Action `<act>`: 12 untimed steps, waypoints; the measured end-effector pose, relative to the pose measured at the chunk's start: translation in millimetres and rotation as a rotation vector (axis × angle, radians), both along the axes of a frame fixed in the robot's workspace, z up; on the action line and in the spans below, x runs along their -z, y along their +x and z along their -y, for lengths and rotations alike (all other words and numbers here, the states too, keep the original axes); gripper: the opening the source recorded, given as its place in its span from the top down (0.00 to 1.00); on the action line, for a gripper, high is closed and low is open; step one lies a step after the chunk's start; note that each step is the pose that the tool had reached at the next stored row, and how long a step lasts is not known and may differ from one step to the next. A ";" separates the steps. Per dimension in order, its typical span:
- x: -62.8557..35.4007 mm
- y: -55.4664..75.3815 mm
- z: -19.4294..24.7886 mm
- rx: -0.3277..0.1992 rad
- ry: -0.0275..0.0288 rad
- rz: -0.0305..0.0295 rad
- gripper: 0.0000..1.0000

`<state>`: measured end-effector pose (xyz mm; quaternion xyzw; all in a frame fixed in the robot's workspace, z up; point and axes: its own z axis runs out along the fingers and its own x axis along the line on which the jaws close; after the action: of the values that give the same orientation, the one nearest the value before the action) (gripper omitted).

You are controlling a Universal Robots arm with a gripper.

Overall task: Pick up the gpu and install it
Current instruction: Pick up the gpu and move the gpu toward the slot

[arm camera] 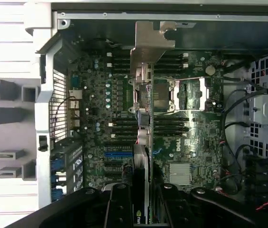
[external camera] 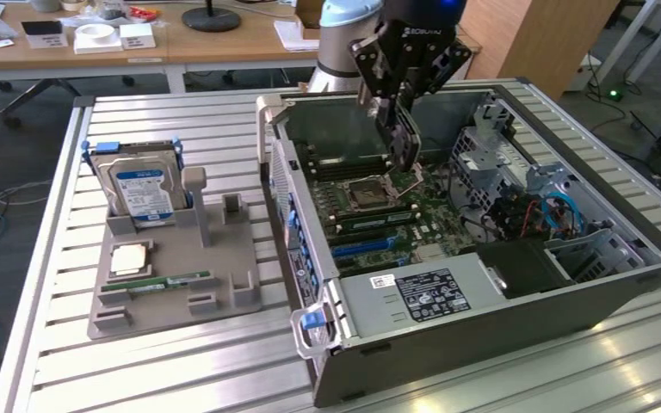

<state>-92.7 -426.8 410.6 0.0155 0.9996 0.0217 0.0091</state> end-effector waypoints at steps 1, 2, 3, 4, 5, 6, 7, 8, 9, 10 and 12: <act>0.0 3.9 0.0 0.000 0.0000 0.0000 0.74; 0.0 7.6 0.0 0.000 0.0000 0.0000 0.74; 0.0 11.4 0.0 0.000 0.0000 0.0000 0.74; 0.0 15.5 0.0 0.000 0.0000 0.0000 0.74; 0.0 19.3 0.0 0.000 0.0000 0.0000 0.74; 0.0 22.9 0.0 0.000 0.0001 0.0000 0.74; 0.0 26.5 0.0 0.000 0.0001 0.0000 0.74; 0.0 30.1 0.0 0.000 0.0001 0.0000 0.74; 0.0 33.7 0.0 0.000 0.0001 0.0000 0.74; 0.0 37.1 0.0 0.000 0.0001 0.0000 0.74; 0.0 44.2 0.0 0.000 0.0001 0.0000 0.74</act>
<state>-48.5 -426.8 410.6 0.0154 0.9996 0.0218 0.0091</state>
